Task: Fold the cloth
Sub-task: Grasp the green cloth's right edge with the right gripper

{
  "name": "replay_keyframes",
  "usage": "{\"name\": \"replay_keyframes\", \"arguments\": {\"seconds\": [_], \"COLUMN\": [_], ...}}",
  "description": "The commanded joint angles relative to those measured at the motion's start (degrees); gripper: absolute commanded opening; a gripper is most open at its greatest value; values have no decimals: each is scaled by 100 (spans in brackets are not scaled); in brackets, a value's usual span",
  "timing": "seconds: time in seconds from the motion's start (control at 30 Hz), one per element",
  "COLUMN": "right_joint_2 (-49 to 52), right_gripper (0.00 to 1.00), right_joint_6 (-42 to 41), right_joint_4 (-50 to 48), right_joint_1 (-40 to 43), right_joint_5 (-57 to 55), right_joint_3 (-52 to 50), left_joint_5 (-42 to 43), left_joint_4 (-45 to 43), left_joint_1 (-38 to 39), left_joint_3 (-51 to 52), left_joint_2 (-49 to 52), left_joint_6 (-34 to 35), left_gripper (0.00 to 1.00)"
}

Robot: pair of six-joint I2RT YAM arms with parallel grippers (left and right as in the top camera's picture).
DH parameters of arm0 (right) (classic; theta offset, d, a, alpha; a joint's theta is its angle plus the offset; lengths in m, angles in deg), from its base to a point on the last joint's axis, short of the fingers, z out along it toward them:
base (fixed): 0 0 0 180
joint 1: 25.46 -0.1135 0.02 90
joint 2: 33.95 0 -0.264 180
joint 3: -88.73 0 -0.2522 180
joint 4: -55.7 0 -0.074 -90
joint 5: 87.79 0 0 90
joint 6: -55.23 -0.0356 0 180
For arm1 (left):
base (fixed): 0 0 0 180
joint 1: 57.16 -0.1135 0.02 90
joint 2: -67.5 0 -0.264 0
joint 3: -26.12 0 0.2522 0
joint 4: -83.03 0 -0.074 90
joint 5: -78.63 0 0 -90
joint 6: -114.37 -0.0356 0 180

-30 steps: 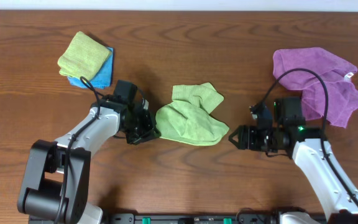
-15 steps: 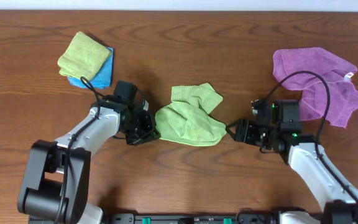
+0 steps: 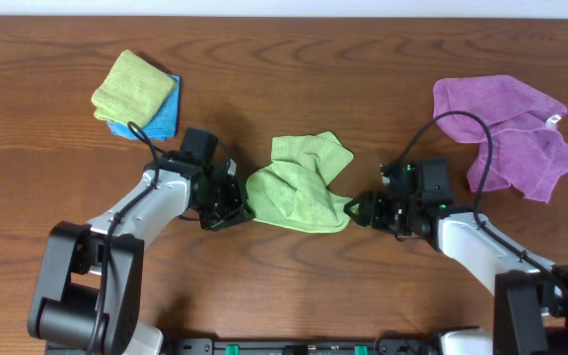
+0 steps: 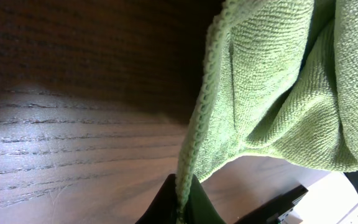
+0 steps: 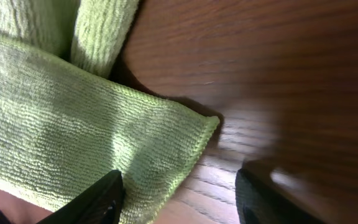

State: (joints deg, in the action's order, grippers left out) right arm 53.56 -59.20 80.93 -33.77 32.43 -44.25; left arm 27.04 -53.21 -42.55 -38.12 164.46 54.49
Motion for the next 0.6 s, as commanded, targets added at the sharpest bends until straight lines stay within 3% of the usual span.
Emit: {"name": "replay_keyframes", "arguments": {"seconds": [0.0,0.17,0.2,0.27,0.3,0.57], "right_joint_2": [59,59,59,59,59,59], "right_gripper": [54,50,52,69,71,62], "right_joint_6": [-131,-175,-175,-177,-177,-190], "right_joint_4": [-85,-103,-103,-103,-103,-186], "right_joint_1": [-157,-201,-201,-216,-223,-227], "right_joint_5": [-46,-133,-131,-125,-101,-44], "right_joint_3": [-28,-28,-28,-28,-28,-28], "left_joint_5": [17,17,17,17,17,13], "left_joint_4": [22,22,22,22,22,17], "left_joint_1": [-35,-35,-35,-35,-35,-35], "left_joint_3": [37,37,37,37,37,37], "left_joint_2": [-76,-76,-76,-76,-76,-76], "left_joint_6": [-57,-57,-57,-57,-59,-59], "left_gripper": [6,6,6,6,6,6]}}
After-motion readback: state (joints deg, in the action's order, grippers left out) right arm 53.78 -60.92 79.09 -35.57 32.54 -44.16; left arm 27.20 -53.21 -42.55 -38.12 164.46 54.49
